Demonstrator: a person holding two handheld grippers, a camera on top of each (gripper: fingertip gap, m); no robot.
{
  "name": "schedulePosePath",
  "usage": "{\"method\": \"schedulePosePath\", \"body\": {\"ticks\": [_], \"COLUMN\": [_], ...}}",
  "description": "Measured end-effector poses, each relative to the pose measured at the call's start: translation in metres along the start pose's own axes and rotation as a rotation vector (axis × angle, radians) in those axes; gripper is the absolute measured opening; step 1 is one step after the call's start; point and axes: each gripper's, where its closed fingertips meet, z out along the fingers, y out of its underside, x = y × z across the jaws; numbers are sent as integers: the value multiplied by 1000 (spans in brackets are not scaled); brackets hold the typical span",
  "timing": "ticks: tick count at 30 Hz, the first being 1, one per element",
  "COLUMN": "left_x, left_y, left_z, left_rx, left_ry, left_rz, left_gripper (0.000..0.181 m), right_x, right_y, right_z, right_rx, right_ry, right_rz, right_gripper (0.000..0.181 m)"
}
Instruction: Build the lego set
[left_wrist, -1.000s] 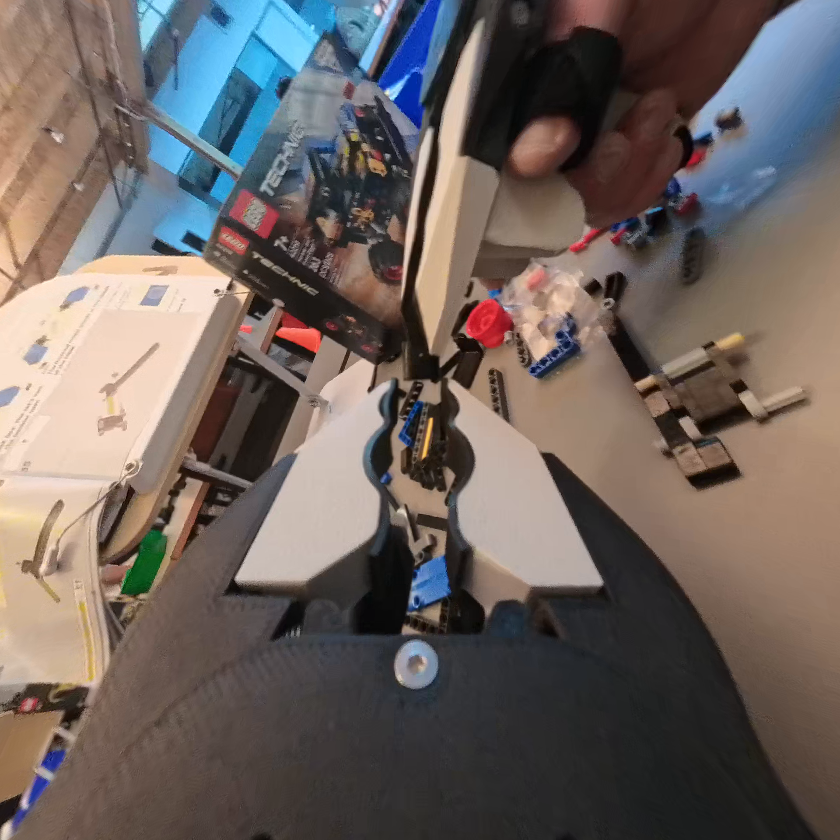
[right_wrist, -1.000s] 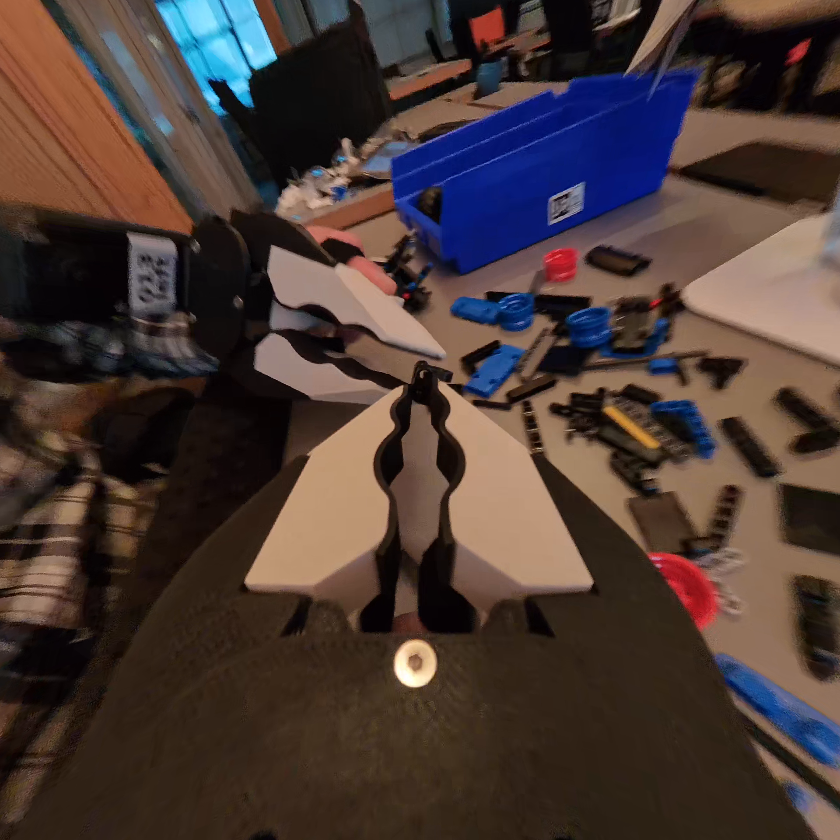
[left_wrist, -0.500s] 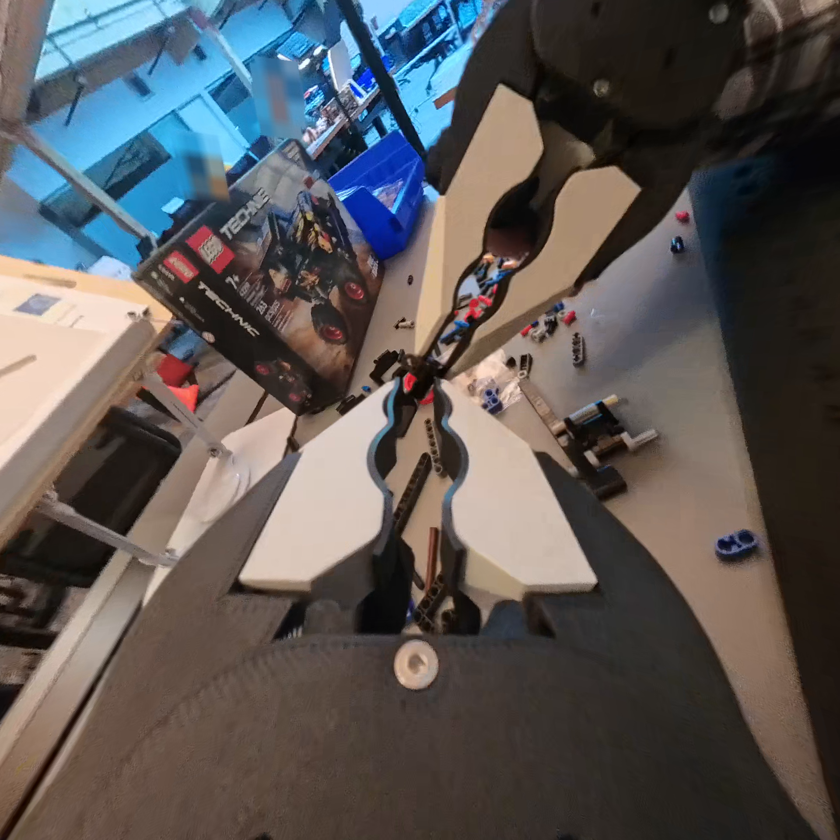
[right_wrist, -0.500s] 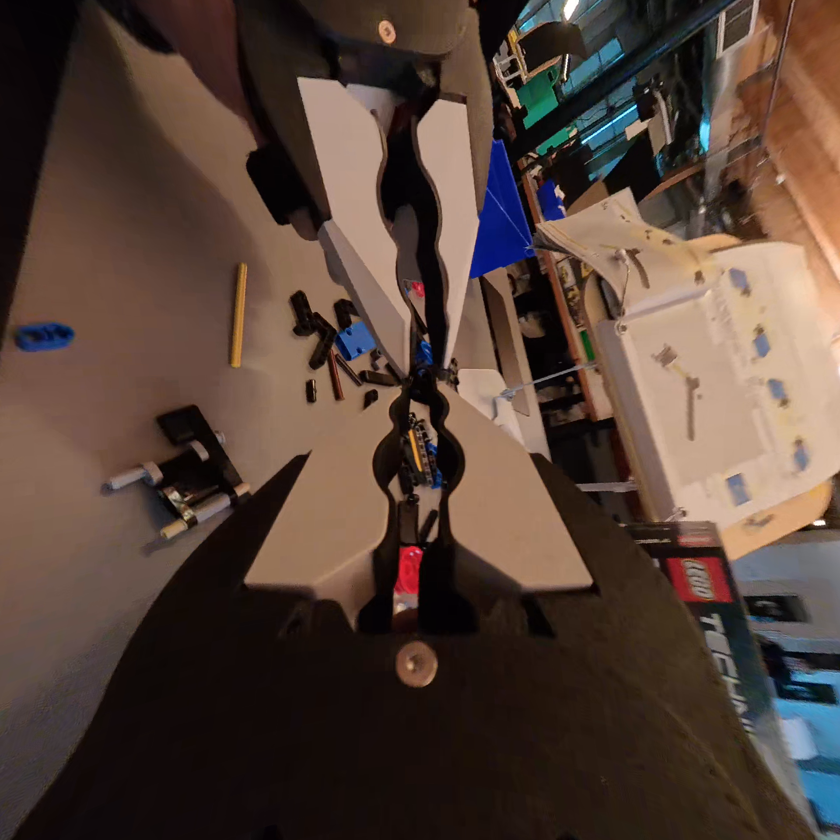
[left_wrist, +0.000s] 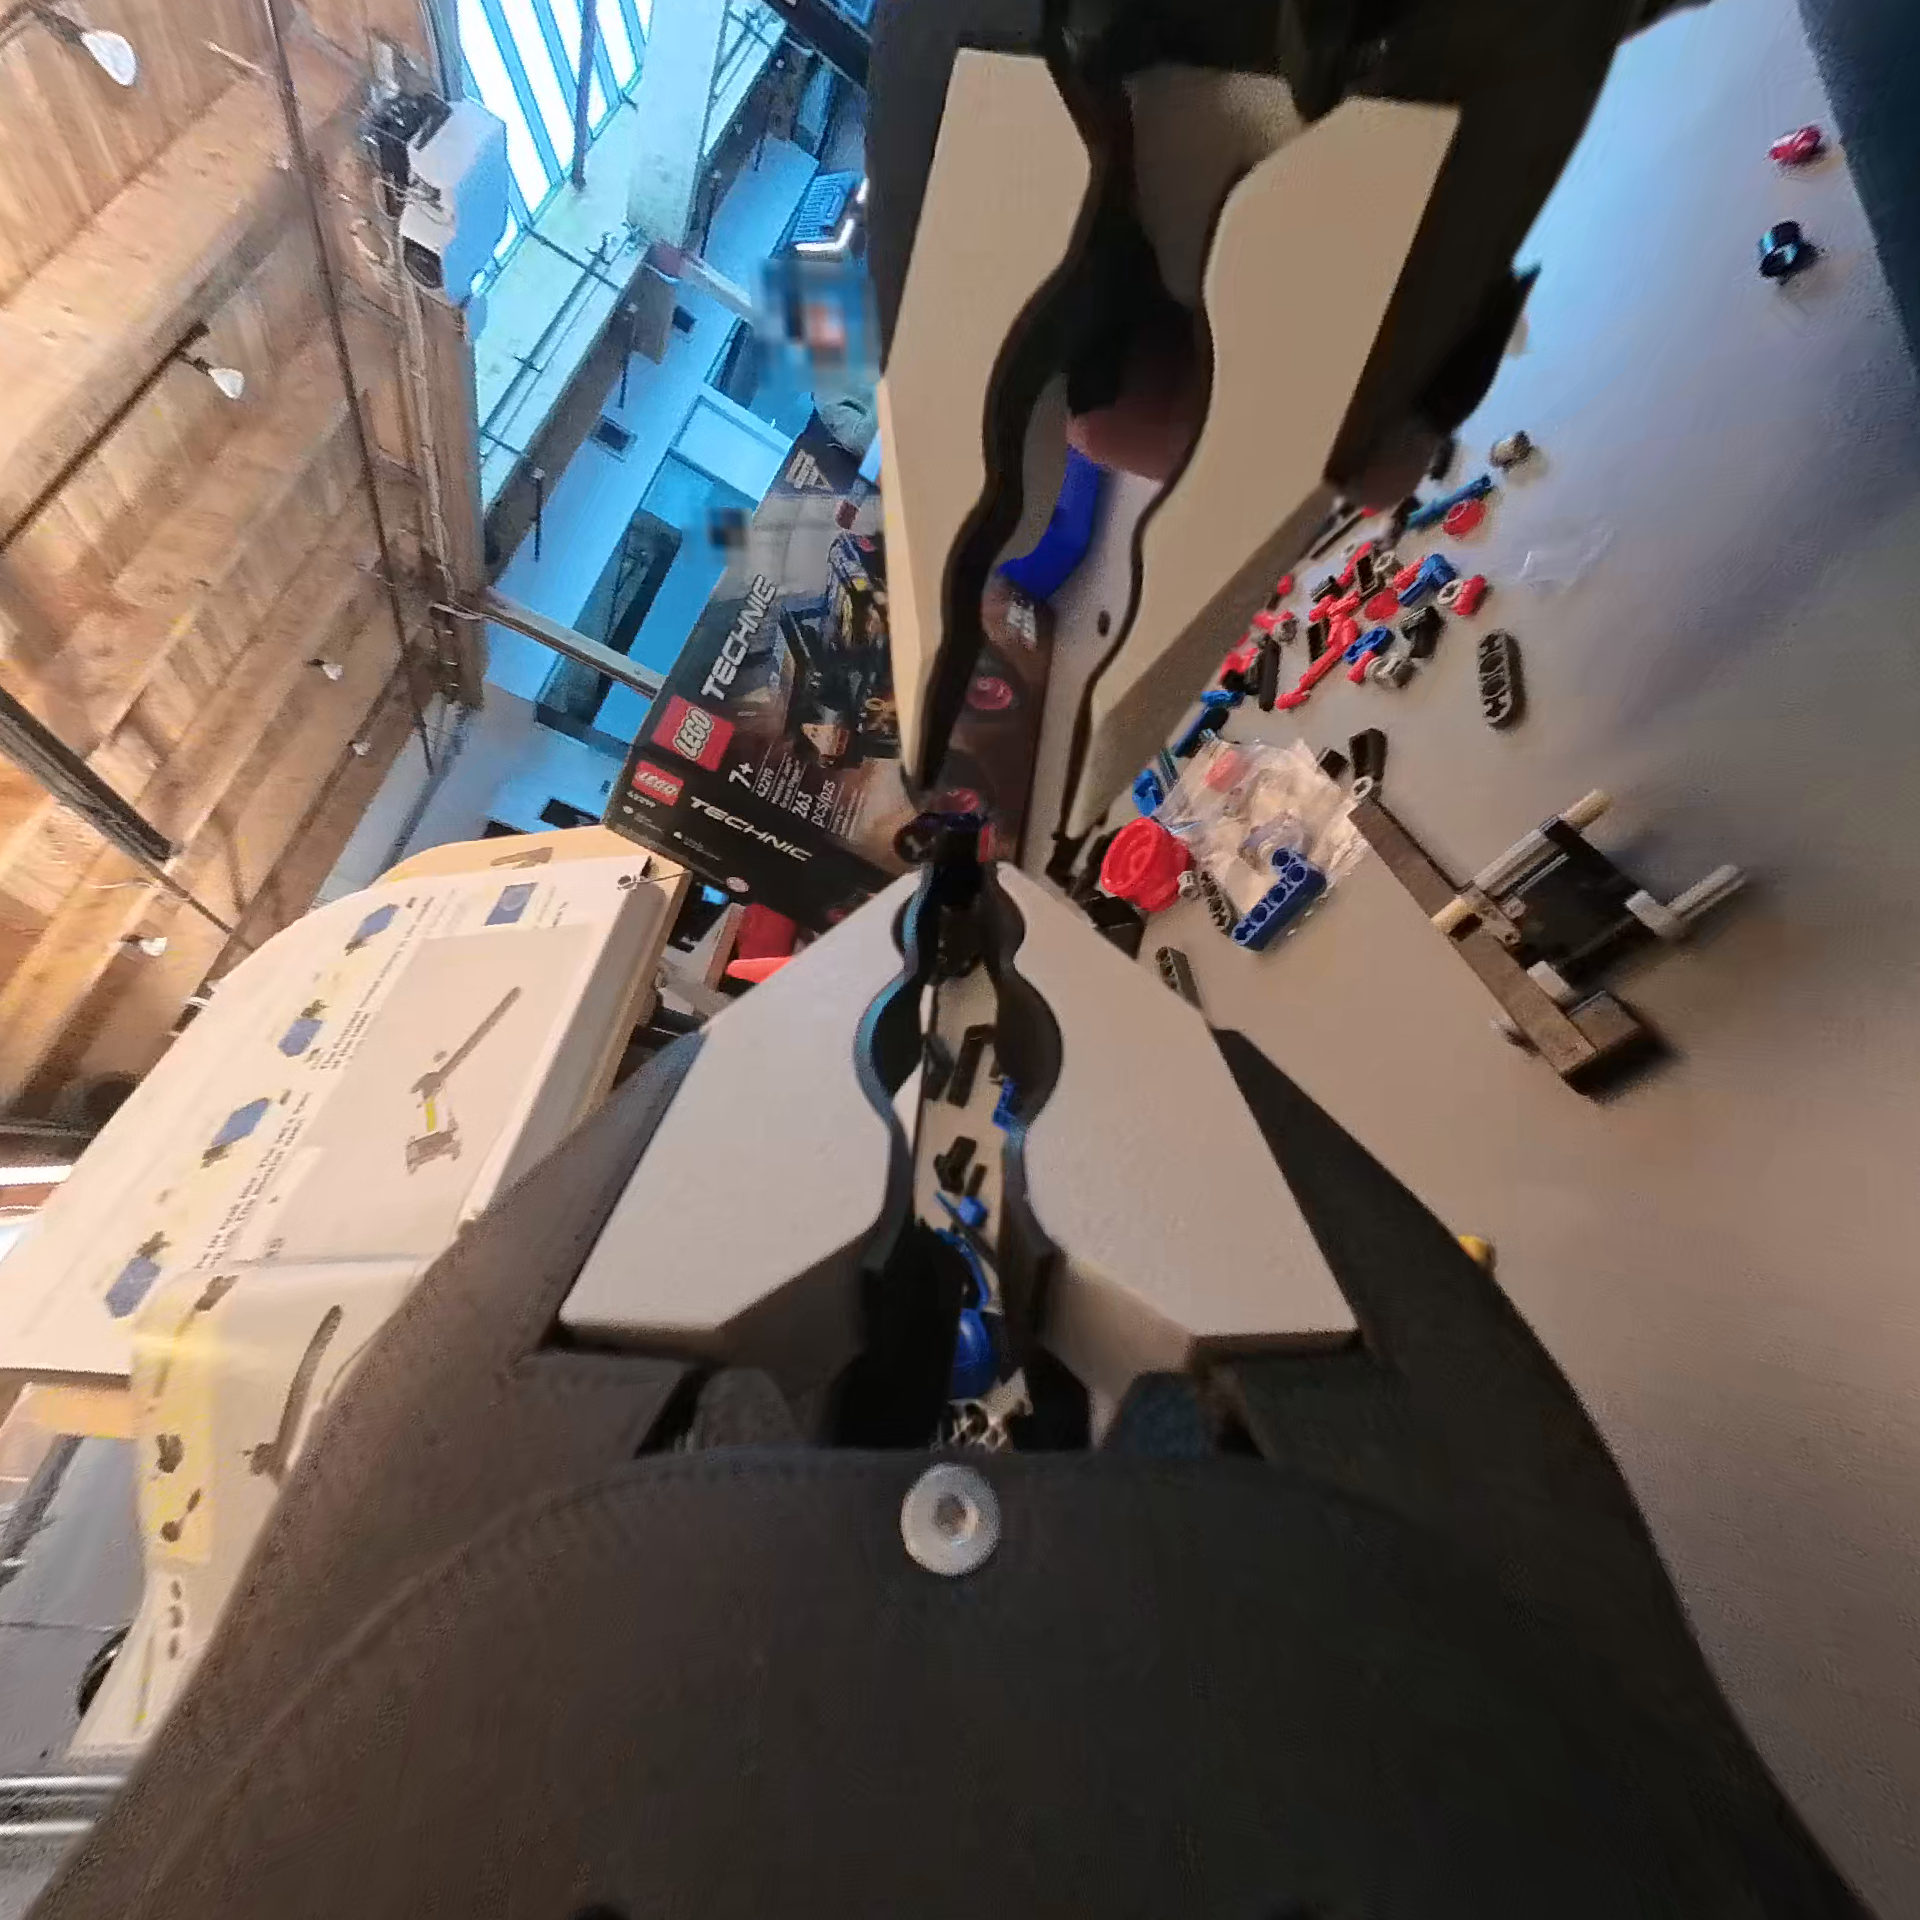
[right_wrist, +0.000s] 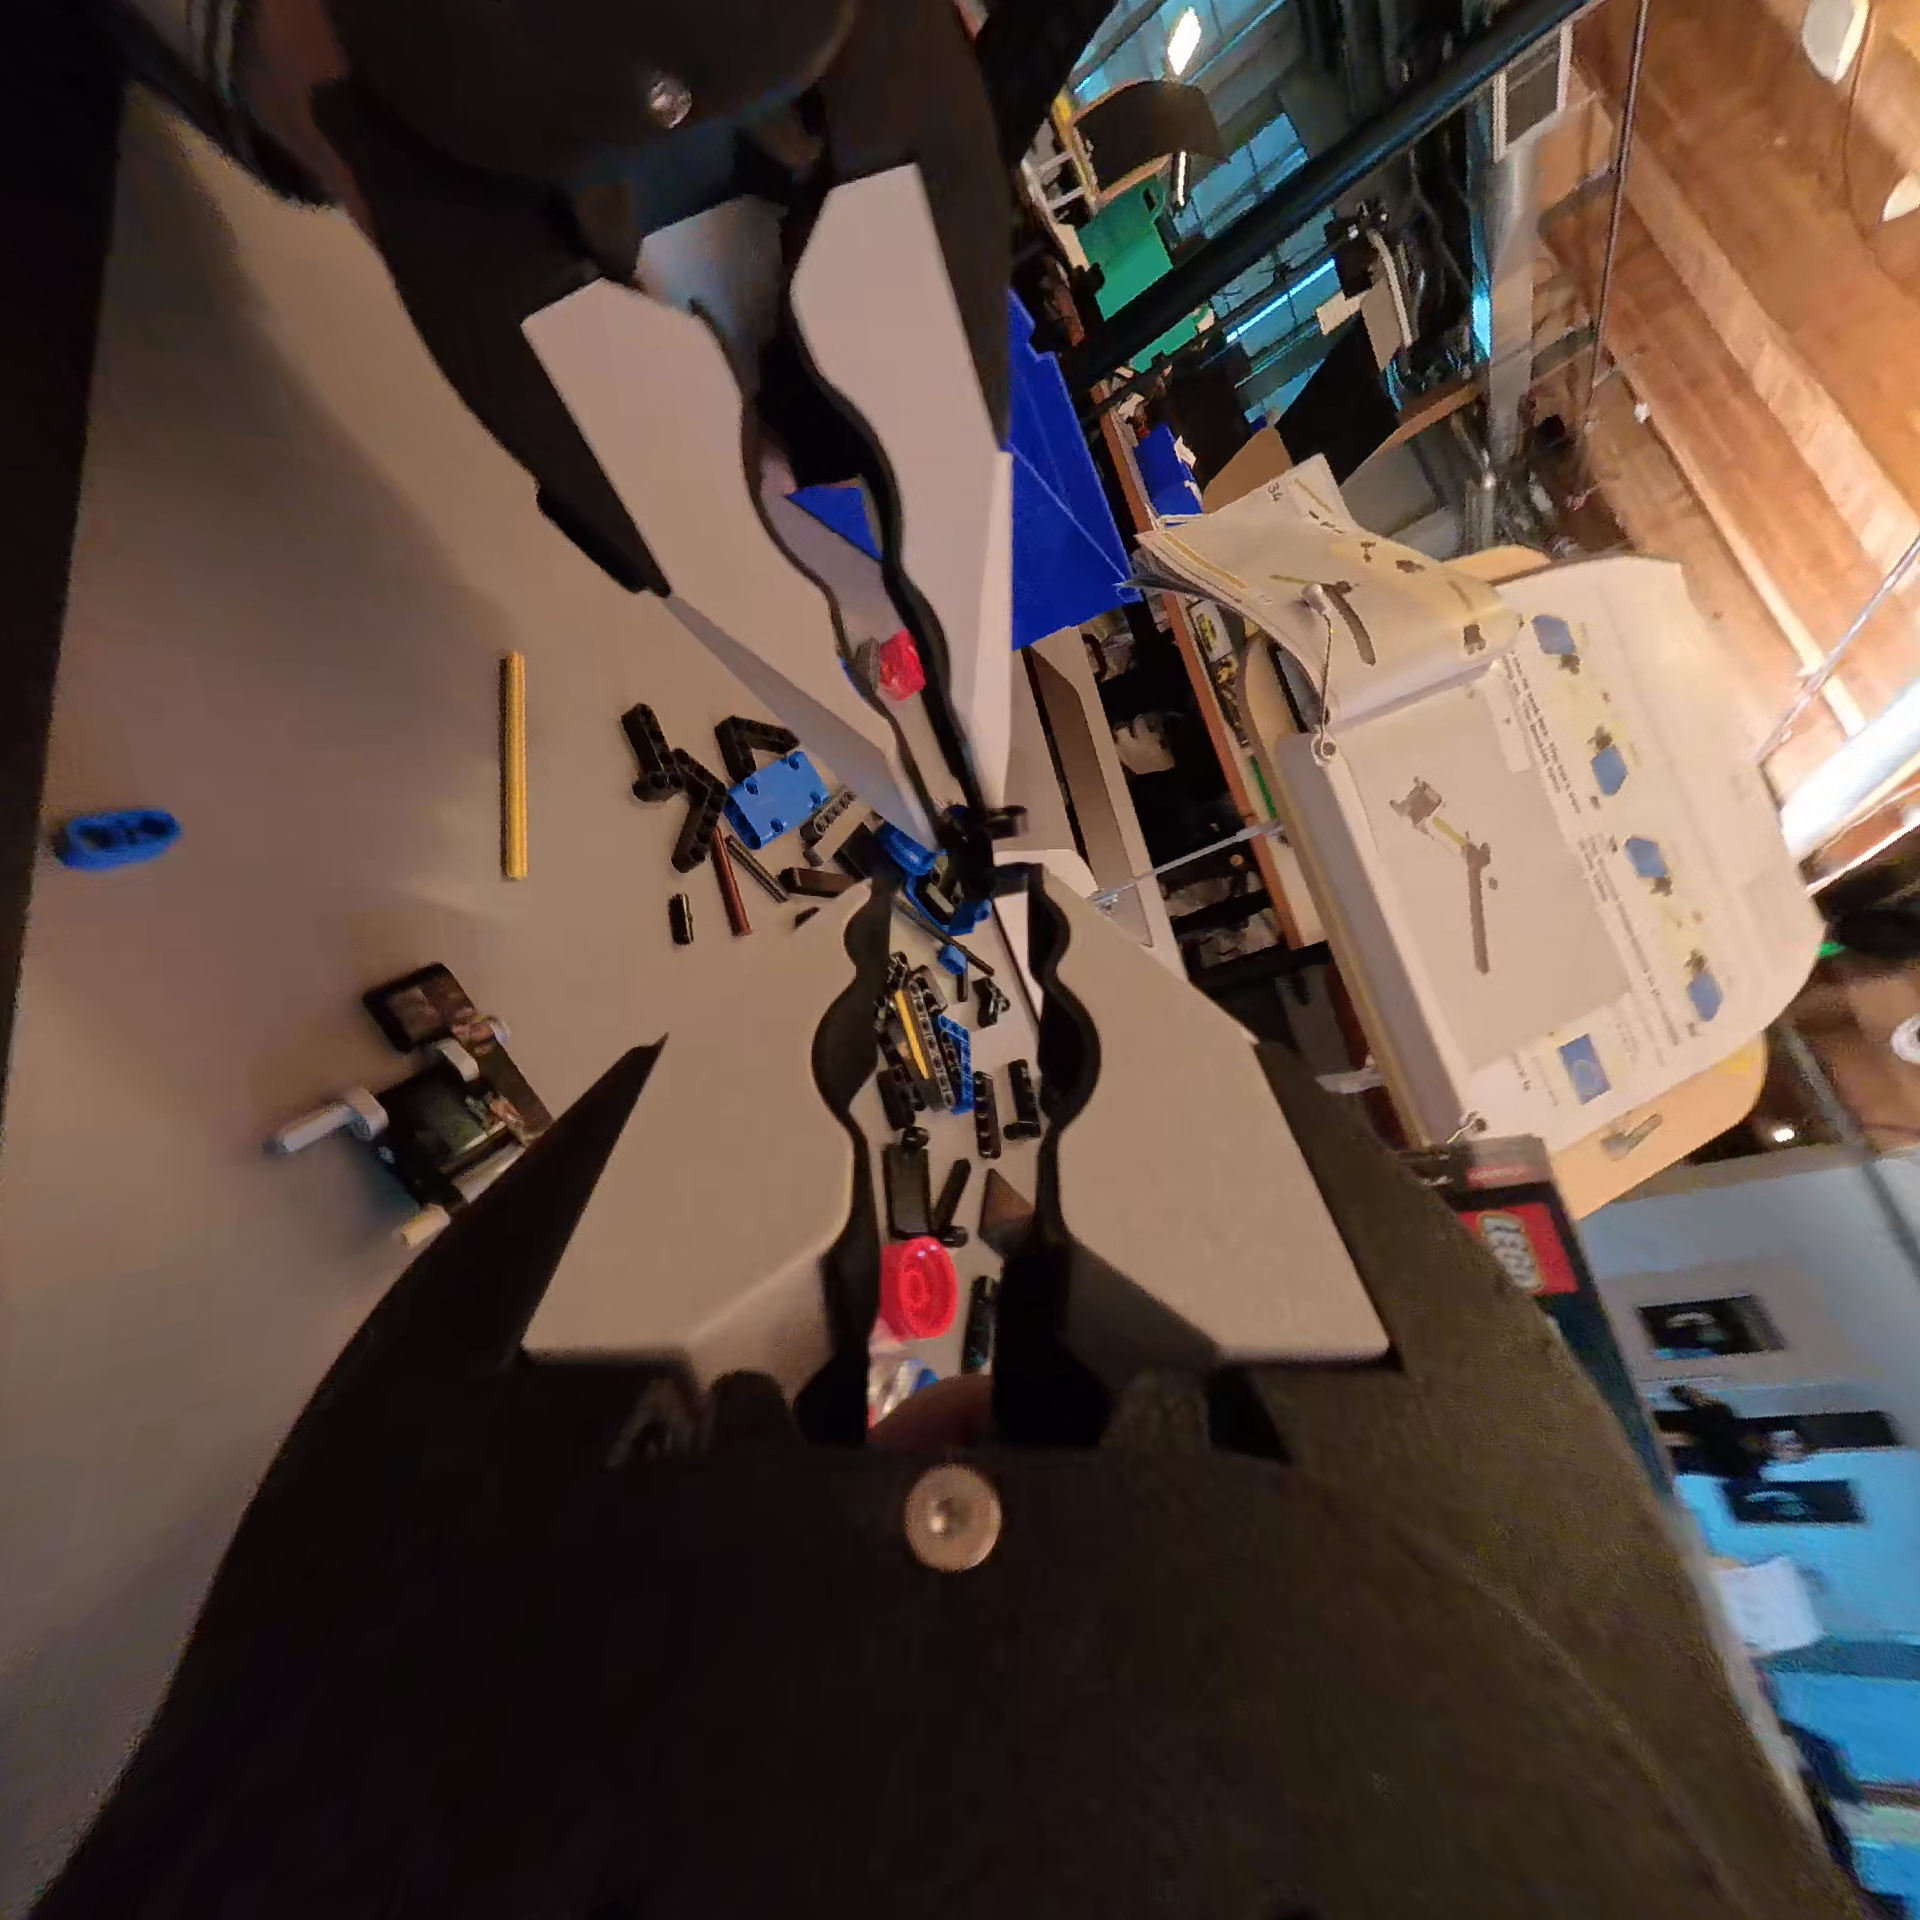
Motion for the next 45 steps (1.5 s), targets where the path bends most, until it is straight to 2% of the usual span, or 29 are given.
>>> {"method": "schedulePosePath", "body": {"ticks": [5,8,13,17,22,24,27,34,36,40,42,43,45], "left_x": [-2,-1,2,0,-1,-1,-2,-5,-3,-3,-3,-4,-3], "left_y": [2,5,9,7,8,5,4,5,5,5,2,2,3], "left_z": [6,9,10,12,16,15,17,19,20,21,21,21,22], "left_rx": [-10,-30,-44,-50,-65,-47,-49,-58,-61,-57,-53,-55,-55], "left_ry": [-39,-64,-80,-101,-113,-118,-119,-133,-128,-124,-128,-127,-125], "left_rz": [68,98,145,161,172,172,168,162,169,166,161,153,148], "left_gripper": [5,5,5,5,5,4,5,5,4,5,5,5,5], "right_x": [9,4,5,9,11,15,17,15,12,11,12,10,11], "right_y": [-1,-2,-6,-8,-7,-4,-4,-4,-6,-4,-5,-5,-2], "right_z": [-3,1,1,0,2,1,0,-1,0,2,1,1,2], "right_rx": [25,35,104,134,131,145,172,157,152,148,169,168,146], "right_ry": [-33,-147,-248,-279,-239,-215,-225,-213,-218,-201,-216,-228,-206], "right_rz": [347,654,911,1039,1070,1097,1145,1130,1132,1145,1168,1173,1166], "right_gripper": [27,30,33,33,31,15,15,36,36,21,23,33,37]}}
